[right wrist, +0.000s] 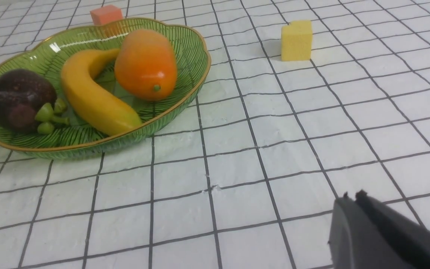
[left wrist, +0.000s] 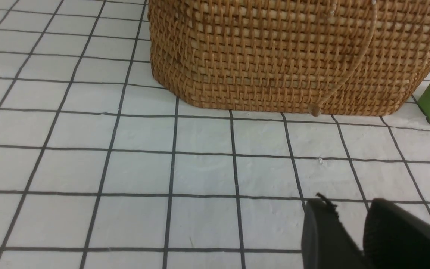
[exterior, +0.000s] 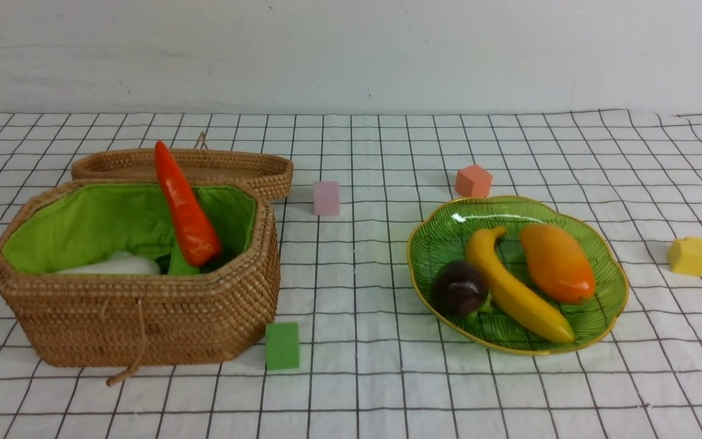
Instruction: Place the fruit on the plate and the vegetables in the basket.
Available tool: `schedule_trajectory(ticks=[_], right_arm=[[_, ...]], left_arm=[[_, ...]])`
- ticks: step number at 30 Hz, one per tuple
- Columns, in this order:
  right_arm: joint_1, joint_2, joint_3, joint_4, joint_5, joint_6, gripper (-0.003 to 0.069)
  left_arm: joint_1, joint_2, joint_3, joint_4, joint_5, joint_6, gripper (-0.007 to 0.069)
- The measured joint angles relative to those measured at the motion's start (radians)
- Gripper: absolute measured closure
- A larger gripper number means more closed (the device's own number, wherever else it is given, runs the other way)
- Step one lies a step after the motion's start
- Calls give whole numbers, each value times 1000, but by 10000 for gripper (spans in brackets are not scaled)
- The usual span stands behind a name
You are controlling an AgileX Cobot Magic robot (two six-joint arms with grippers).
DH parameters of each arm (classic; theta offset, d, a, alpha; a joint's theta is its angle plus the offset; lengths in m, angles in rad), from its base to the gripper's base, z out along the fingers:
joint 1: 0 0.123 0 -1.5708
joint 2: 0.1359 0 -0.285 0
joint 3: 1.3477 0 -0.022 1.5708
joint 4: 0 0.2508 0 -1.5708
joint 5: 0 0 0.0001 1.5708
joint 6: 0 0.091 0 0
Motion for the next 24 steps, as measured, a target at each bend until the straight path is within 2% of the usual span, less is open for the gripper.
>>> schedule_trajectory(ticks=[24], right_arm=[[0,0,0,0,0,0,627]], left_arm=[[0,0,0,0,0,0,430]])
